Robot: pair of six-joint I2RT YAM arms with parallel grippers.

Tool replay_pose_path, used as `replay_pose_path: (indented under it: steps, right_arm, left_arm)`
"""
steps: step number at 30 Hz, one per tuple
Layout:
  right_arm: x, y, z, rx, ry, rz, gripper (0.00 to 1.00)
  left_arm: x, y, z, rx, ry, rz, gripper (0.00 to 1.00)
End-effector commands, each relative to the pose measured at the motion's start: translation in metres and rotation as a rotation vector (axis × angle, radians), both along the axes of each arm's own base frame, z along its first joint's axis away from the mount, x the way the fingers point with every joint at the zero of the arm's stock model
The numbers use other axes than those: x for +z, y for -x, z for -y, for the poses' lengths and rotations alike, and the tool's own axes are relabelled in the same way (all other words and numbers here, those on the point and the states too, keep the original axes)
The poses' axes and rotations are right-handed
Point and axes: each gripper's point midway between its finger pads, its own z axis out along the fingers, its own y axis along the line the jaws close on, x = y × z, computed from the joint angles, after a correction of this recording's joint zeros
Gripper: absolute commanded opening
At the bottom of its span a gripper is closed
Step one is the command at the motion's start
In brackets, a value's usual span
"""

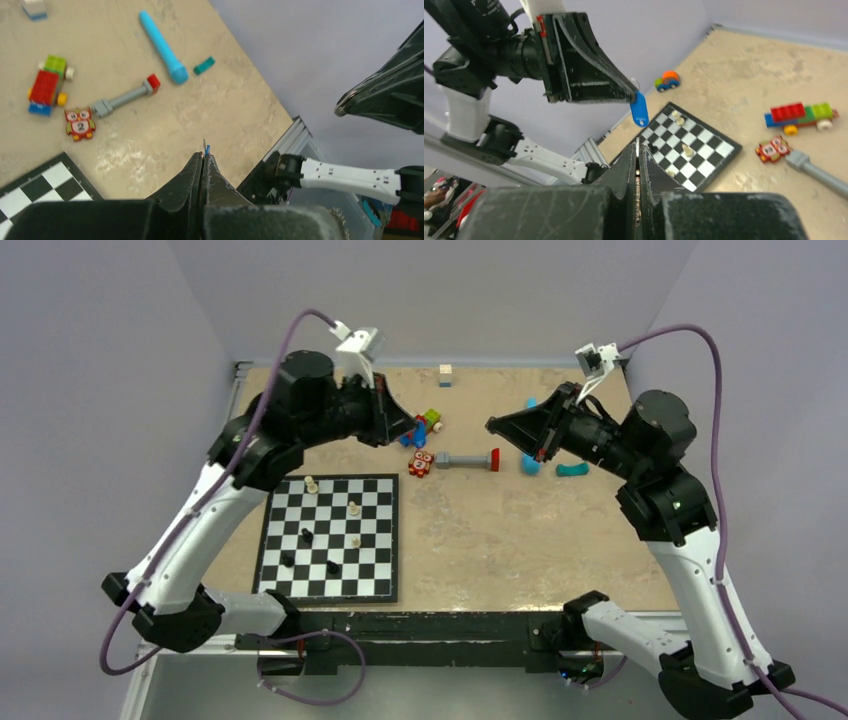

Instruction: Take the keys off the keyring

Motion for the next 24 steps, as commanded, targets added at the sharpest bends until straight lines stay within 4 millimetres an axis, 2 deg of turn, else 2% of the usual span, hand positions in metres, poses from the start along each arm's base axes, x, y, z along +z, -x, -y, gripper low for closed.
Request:
replay_pose_path:
  steps: [1, 5, 9, 11, 16, 24]
  right_arm:
    - [-0.054, -0.026, 0.021, -0.174, 0.161, -0.156, 0.0]
    - [-0.095, -0.036, 0.034, -0.267, 0.254, -0.268, 0.0]
    - [-0.134, -0.039, 0.036, -0.274, 0.324, -0.37, 0.0]
    - [-0.146, -0.039, 0.036, -0.269, 0.344, -0.407, 0.0]
    - [-0.159, -0.041, 0.033, -0.26, 0.348, -0.447, 0.0]
    - [-0.165, -0.04, 0.034, -0.267, 0.356, -0.459, 0.0]
  left_arm:
    - [-0.055, 0.008, 0.026, -0.114, -0.019, -0.192, 0.0]
    - [-0.102, 0.005, 0.041, -0.178, -0.081, -0.309, 0.0]
    - [-0.152, 0.0, 0.056, -0.247, -0.158, -0.431, 0.0]
    - [-0.176, -0.003, 0.064, -0.269, -0.182, -0.483, 0.0]
    - [-0.235, -0.011, 0.081, -0.316, -0.209, -0.6, 0.02]
    - [-0.304, -0.025, 0.079, -0.23, -0.315, -0.715, 0.02]
